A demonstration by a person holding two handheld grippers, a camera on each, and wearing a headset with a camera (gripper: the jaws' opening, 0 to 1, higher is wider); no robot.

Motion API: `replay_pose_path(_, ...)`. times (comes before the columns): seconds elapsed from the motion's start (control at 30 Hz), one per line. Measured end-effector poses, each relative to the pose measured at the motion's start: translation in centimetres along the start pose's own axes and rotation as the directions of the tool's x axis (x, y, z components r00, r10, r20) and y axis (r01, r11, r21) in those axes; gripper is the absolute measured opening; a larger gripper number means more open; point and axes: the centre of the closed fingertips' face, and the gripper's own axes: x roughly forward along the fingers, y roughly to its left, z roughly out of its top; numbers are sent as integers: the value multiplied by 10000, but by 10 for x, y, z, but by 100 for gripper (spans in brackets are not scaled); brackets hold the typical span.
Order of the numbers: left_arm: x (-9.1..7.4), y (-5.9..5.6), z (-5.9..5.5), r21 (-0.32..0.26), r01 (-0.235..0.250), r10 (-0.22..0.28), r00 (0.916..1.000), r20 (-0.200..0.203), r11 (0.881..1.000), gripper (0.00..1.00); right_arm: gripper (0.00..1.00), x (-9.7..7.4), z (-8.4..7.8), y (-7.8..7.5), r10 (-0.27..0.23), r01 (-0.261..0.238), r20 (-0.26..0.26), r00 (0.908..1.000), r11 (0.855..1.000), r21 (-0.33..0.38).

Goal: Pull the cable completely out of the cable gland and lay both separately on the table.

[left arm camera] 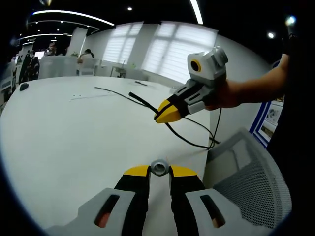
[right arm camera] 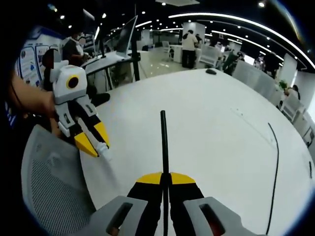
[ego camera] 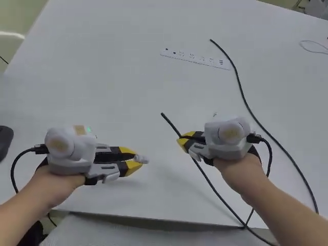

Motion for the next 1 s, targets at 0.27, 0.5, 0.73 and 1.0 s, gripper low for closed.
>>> replay_pose_path(0.27, 2, 14, -24, -271, -390, 388, 9992, -93, 9989, 15, 0, 38, -11, 8, 567, -735, -1062, 9927, 9842, -1612)
replay_pose_path(0.5, 3, 22, -37, -447, -567, 560, 9983, -162, 9974, 15, 0, 68, -14, 19, 862, -1205, -1571, 9838, 9670, -2245)
replay_pose_path(0.73, 1, 32, -47, -612, -747, 738, 9971, -170, 9953, 15, 0, 102, 1, 38, 1452, -1741, -1395, 9795, 9587, -2247)
replay_pose_path(1.0, -2, 43, -54, -797, -1016, 1013, 9948, -75, 9916, 15, 0, 112, -8, 52, 1574, -2088, -1877, 9695, 9316, -2976)
